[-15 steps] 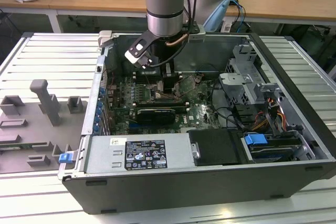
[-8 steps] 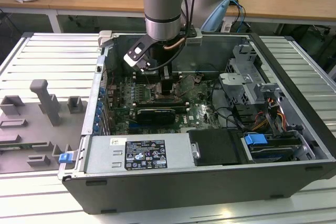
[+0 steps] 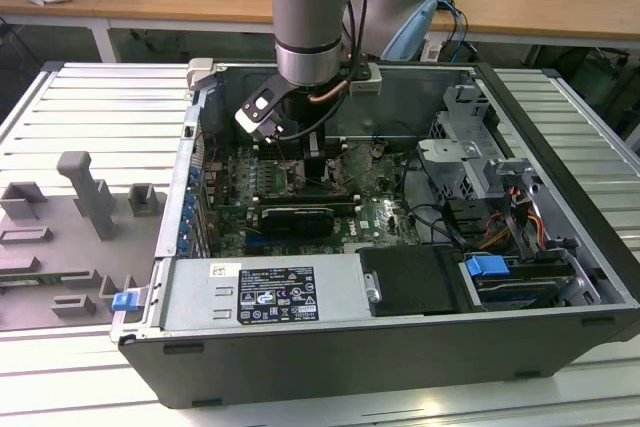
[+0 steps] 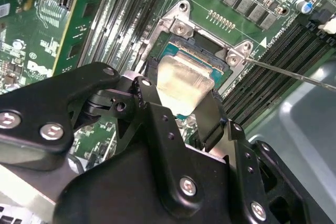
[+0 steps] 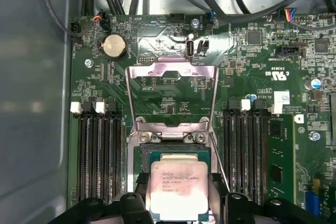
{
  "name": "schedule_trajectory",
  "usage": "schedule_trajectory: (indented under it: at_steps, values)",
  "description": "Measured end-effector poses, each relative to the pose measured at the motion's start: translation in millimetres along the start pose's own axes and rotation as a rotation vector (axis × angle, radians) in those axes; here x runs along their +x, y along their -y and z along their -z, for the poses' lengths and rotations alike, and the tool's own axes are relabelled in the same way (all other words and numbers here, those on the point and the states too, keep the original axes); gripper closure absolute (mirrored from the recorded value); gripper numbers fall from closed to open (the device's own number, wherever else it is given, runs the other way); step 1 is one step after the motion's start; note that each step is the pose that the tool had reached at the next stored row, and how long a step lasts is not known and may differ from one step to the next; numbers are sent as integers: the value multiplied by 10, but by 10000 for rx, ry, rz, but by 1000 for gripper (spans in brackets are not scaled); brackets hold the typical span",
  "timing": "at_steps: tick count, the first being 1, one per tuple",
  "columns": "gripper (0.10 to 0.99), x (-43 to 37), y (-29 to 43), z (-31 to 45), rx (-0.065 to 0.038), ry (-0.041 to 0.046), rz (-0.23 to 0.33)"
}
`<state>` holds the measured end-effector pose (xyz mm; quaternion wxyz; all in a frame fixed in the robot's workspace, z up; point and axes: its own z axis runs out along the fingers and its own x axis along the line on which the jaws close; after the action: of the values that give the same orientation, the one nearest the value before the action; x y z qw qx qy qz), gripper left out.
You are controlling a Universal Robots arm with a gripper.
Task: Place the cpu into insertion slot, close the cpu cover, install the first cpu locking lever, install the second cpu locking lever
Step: 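Place the cpu into insertion slot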
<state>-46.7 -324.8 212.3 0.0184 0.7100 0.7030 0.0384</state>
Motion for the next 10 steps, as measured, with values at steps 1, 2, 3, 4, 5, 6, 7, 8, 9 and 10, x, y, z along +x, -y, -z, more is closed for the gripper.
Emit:
schedule_trajectory:
  at_steps: [1, 2, 3, 4, 5, 6, 7, 8, 9, 10]
  values:
    - [561, 4, 0, -9, 7, 2, 2]
    - [561, 8, 1, -18, 11, 0, 1]
    - [561, 12, 2, -30, 18, 1, -5]
    - [561, 15, 4, -38, 20, 3, -12]
    - [561, 17, 5, -49, 20, 3, -16]
    - [561, 20, 7, -64, 23, 6, -18]
    - [561, 30, 8, -77, 34, 33, -17]
    - [561, 36, 8, -83, 35, 40, -15]
    - [561, 42, 9, -87, 37, 44, -15]
    - [561, 57, 8, -94, 46, 55, -14]
